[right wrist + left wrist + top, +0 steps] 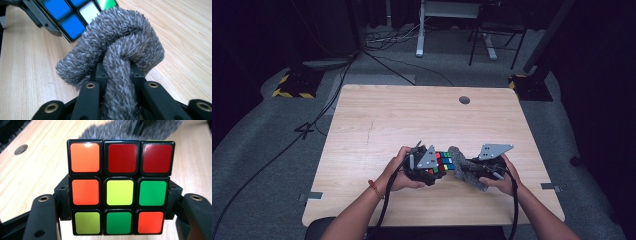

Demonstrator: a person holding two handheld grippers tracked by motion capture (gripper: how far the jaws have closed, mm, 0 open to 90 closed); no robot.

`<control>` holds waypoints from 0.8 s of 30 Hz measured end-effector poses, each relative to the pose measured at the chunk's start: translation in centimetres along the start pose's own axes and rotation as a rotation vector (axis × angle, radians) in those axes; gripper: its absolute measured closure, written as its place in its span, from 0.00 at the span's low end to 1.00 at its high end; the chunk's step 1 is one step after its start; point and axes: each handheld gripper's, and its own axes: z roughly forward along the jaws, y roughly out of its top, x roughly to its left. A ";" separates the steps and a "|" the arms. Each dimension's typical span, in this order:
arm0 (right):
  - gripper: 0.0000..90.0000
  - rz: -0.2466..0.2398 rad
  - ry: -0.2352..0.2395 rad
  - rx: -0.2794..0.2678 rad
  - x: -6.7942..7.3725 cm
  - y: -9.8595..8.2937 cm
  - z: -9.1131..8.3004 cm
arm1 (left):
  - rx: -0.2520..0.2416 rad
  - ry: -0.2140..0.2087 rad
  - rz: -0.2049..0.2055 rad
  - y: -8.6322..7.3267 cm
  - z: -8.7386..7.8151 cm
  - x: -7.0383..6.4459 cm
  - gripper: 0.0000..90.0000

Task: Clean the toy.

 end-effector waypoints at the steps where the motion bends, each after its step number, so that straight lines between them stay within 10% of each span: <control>1: 0.84 0.012 0.020 -0.002 0.0 -0.1 0.2 | -0.003 -0.007 0.002 0.0 0.0 0.0 0.37; 13: 0.84 -0.024 0.130 -0.160 0.9 0.7 -1.1 | 0.035 -0.015 0.025 -0.2 0.8 -0.3 0.36; 24: 0.84 -0.082 0.121 -0.152 2.3 1.7 -1.2 | 0.061 -0.021 0.039 -0.1 1.2 -0.5 0.36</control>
